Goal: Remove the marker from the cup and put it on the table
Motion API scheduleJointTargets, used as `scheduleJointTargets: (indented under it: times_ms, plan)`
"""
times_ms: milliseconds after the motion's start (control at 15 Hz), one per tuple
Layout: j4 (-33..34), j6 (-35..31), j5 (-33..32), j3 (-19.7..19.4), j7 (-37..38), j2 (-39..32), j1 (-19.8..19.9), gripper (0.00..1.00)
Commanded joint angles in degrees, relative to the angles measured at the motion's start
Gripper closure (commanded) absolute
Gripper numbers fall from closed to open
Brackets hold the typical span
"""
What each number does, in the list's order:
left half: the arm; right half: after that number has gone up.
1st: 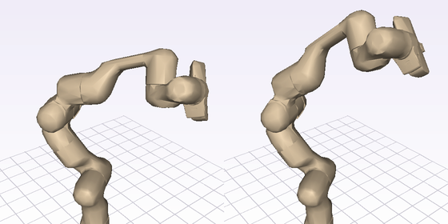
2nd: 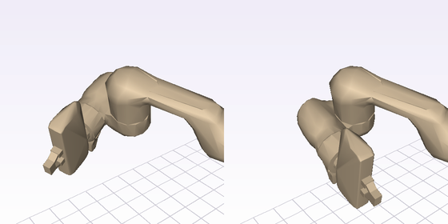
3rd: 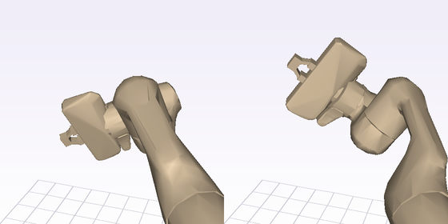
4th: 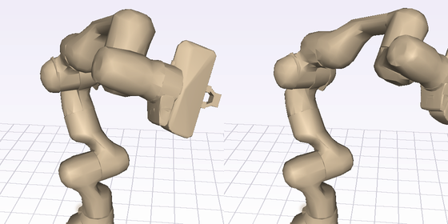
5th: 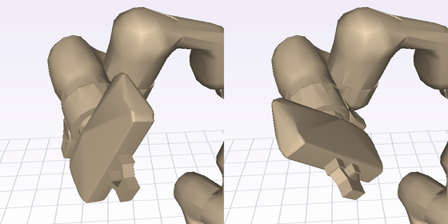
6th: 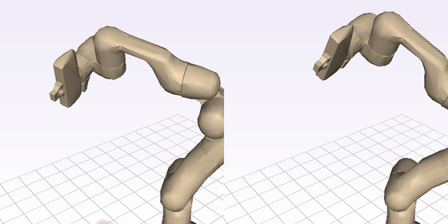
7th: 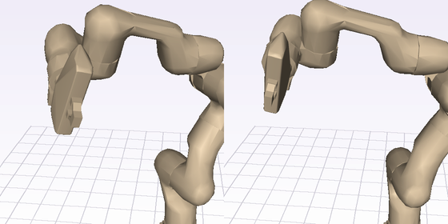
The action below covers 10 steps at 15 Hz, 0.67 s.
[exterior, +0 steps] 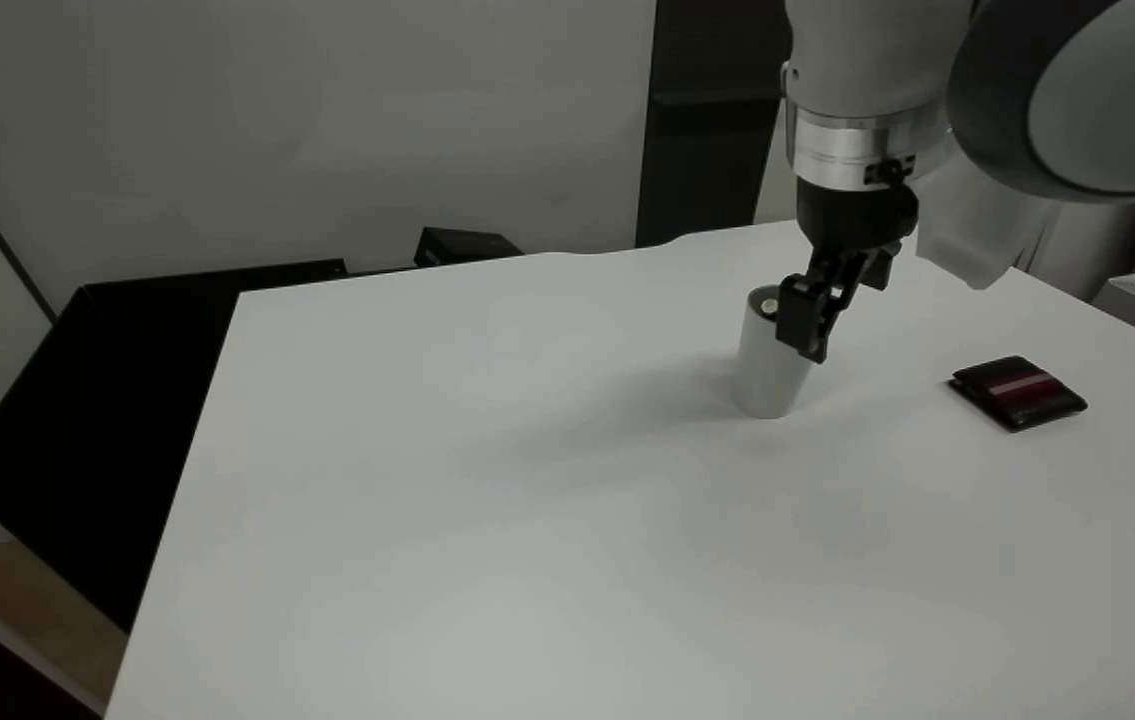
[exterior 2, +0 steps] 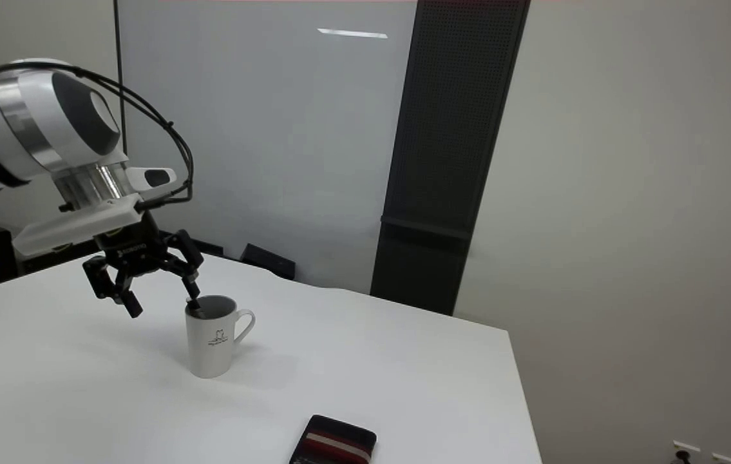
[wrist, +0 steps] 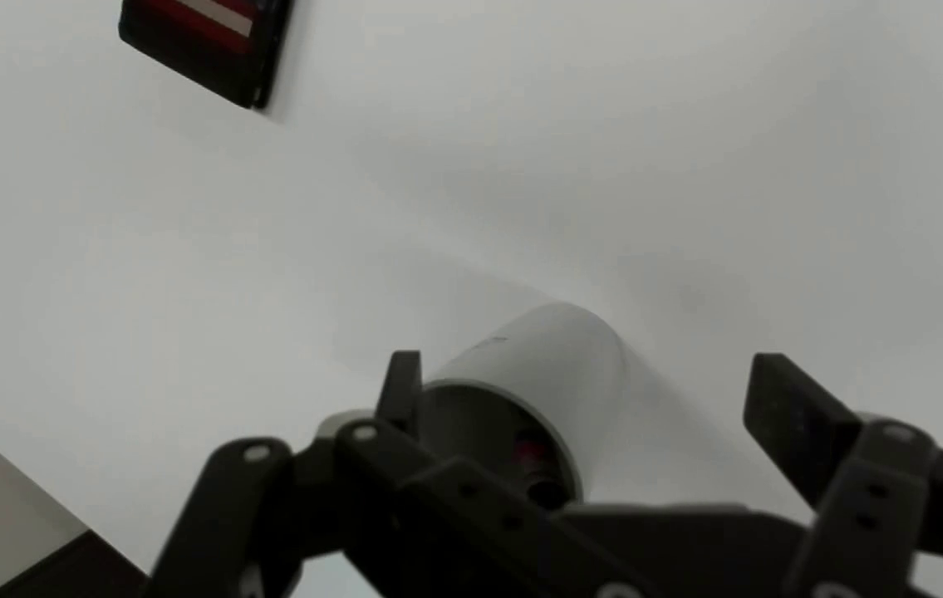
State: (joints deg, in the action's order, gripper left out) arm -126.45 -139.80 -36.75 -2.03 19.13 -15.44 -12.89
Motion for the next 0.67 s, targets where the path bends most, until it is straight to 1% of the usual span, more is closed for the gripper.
scheduleJointTargets:
  times_ms: [0, 333, 600]
  plan:
    - [2.6, 0.3, -2.1, 0.0, 2.5, -0.5, 0.9, 0.0]
    - [5.9, 0.2, -1.7, 0.1, 2.4, -1.7, 1.6, 0.0]
    - [9.3, 0.4, -1.1, 0.0, 2.1, -4.2, 1.6, 0.0]
